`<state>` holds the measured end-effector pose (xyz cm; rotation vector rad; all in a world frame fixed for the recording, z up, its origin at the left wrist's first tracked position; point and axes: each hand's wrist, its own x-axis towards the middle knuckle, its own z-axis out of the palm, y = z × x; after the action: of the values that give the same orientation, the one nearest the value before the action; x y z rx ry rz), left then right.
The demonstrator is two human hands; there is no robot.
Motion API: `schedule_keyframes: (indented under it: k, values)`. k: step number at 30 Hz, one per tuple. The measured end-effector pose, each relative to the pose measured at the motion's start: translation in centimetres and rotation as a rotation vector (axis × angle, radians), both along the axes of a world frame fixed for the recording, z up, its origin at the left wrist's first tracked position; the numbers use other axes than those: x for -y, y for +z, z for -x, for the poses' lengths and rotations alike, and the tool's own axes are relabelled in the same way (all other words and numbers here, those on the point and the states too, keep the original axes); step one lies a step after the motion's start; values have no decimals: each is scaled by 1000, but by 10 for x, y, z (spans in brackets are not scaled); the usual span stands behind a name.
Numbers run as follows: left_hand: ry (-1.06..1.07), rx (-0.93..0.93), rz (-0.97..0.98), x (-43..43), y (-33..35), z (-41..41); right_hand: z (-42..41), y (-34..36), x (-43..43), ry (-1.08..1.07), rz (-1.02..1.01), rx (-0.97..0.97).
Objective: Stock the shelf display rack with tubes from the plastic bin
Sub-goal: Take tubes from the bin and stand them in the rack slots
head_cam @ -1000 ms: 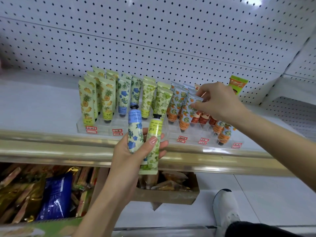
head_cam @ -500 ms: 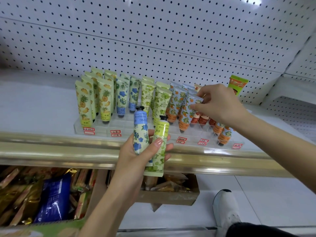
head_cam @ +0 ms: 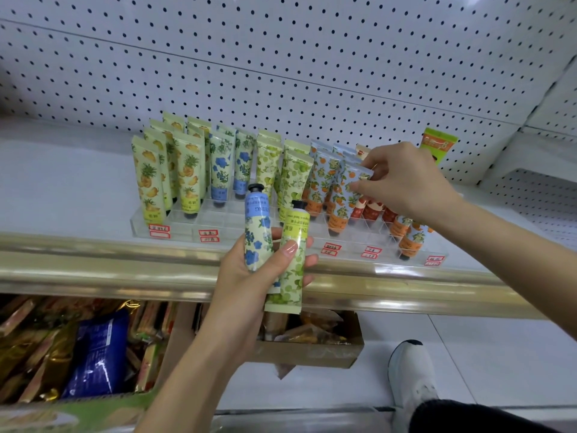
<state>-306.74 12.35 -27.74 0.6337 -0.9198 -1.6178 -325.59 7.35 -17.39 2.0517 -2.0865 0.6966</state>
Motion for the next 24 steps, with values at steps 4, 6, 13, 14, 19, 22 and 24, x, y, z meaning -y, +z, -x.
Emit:
schedule_keyframes:
  k: [4,6,13,14,19,22,24]
  values:
    - [-3,-9,-8,0,0,0,0,-1,0,0,-8,9]
    - [-7,-11,-11,0,0,1,0,-1,0,-1,-21,12]
    - [-23,-3,-27,0,-1,2,3,2,-2,11,-35,35]
    - [-24,2,-28,0,-1,2,4,4,-4,18,-9,28]
    - [-54,1,-44,-1,0,2,-6,16,-30,108,72,185]
    - [-70,-4,-57,-2,1,3,-23,6,-47,198,-198,494]
    - [-76,-3,-60,-5,1,4,-30,-7,-52,229,-318,566]
